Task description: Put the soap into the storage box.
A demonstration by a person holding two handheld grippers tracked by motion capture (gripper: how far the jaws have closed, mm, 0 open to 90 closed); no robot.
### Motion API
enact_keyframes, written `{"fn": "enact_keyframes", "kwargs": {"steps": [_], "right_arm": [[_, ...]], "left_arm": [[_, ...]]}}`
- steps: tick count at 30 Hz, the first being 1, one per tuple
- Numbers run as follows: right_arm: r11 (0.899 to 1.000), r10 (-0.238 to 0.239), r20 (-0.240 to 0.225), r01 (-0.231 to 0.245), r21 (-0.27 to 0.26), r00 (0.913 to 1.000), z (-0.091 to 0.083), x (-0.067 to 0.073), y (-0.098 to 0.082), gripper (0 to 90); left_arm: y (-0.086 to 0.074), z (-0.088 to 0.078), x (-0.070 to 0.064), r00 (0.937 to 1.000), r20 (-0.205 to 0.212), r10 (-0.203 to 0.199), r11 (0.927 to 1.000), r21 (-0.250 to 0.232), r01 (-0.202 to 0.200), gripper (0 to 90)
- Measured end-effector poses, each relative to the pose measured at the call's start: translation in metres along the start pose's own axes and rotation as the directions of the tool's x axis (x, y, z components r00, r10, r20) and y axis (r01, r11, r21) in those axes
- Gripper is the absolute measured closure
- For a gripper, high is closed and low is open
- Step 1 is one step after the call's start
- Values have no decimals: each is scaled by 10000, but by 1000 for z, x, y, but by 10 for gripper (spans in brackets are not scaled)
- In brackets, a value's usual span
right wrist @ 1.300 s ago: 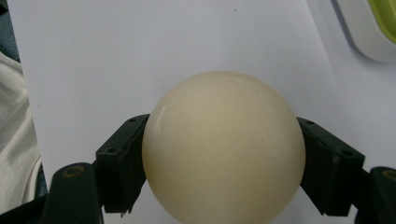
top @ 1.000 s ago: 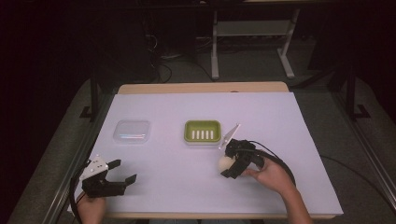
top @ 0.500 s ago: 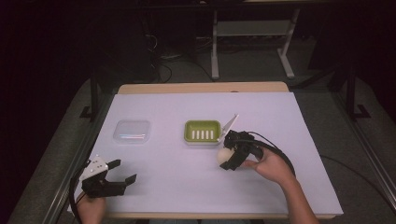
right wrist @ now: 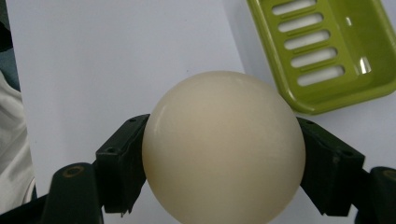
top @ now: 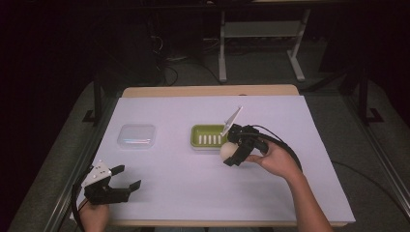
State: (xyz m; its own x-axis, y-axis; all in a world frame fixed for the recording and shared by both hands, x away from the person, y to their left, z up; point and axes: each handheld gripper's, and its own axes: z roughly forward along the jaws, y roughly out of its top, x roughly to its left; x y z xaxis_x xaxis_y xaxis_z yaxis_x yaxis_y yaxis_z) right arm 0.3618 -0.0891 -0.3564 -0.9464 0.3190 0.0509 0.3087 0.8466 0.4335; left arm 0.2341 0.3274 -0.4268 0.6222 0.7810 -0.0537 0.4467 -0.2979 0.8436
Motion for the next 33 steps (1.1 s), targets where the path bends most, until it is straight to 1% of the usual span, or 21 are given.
{"fn": "enact_keyframes", "kwargs": {"steps": [1, 2, 6, 12, 16, 21, 22, 27, 31, 33], "right_arm": [[10000, 2, -12, -2, -40, 10000, -1, -1, 2, 242], [10000, -45, -150, 44, -57, 9999, -2, -1, 7, 242], [9999, -131, -125, 131, -29, 9998, -2, -2, 13, 242], [9998, -193, -122, 194, 50, 9997, -1, -7, 25, 242], [9997, -242, -165, 242, -27, 9996, -2, -11, 32, 242], [9995, -301, -124, 301, 29, 9995, -2, -14, 40, 242], [9992, -406, -130, 405, -39, 9991, -2, -16, 42, 242], [9994, -347, -116, 348, 18, 9993, -1, -20, 50, 242], [9992, -409, -140, 409, -16, 9991, 2, -24, 56, 242], [9995, -329, -181, 328, -41, 9993, 5, -26, 58, 242]], "left_arm": [[0, 0, 0, 10000, -4, -20, 10000, -16, 20, 130], [0, 0, 0, 10000, -6, -13, 10000, -20, 13, 130], [0, 0, 0, 10000, -1, -2, 10000, -23, 2, 130], [0, 0, 0, 10000, -1, 4, 10000, -22, -4, 130], [0, 0, 0, 10000, -11, -59, 10000, -57, 59, 130], [0, 0, 0, 10000, -16, -53, 10000, -58, 53, 130], [0, 0, 0, 10000, -12, -51, 10000, -63, 51, 130], [-1, 0, 0, 10000, -13, -54, 9999, -96, 54, 130], [-1, 0, 1, 10000, -14, -40, 10000, -73, 40, 130], [-1, -1, 1, 10000, -15, -41, 10000, -84, 41, 130]]}}
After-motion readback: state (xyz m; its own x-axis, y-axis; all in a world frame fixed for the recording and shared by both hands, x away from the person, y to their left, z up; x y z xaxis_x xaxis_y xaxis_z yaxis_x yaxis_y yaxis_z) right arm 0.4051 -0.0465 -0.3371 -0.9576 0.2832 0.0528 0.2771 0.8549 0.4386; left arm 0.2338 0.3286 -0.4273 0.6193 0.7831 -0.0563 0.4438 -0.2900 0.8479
